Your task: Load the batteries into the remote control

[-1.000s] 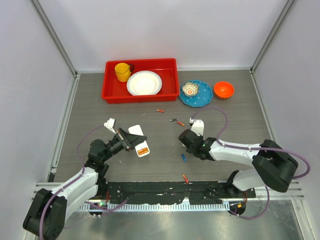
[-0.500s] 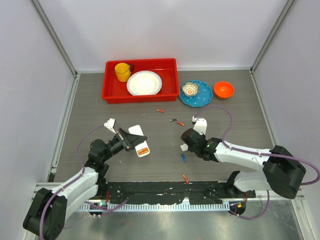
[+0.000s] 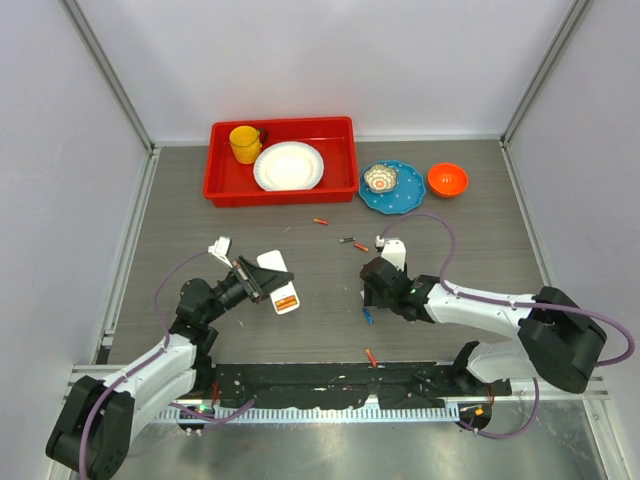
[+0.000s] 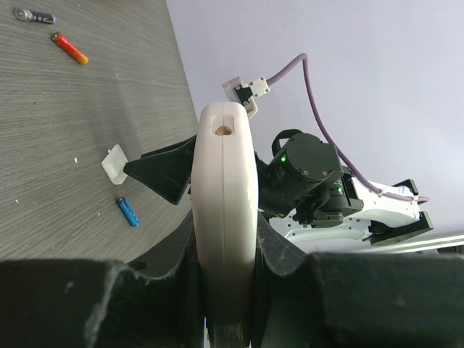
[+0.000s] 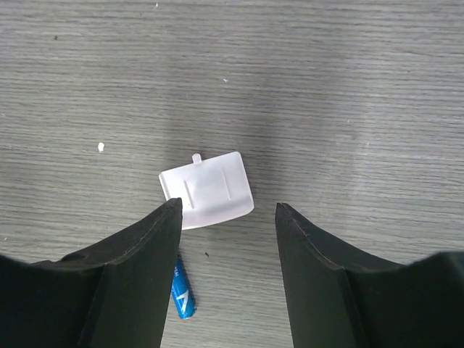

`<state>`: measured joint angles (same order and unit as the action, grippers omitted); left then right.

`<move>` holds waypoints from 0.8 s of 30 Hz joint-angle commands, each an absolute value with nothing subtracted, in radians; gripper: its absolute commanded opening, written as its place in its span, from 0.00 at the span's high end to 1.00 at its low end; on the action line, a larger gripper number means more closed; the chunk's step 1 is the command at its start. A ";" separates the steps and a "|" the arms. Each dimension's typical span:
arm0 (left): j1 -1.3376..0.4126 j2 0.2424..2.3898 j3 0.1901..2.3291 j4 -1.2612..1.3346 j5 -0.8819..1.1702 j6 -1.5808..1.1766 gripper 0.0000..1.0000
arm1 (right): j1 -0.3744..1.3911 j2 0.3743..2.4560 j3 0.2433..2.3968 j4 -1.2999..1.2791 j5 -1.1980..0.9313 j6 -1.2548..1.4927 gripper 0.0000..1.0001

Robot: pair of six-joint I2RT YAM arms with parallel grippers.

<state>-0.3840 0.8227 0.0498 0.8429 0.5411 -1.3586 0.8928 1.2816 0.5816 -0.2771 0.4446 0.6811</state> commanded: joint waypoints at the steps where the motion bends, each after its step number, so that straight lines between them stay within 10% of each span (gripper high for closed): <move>1: -0.379 0.821 0.043 0.874 0.537 -1.359 1.00 | 0.890 1.313 0.594 -0.271 0.451 0.675 0.40; 24: -0.380 0.830 0.046 0.879 0.538 -1.359 1.00 | 0.890 1.272 0.571 -0.327 0.499 0.699 0.41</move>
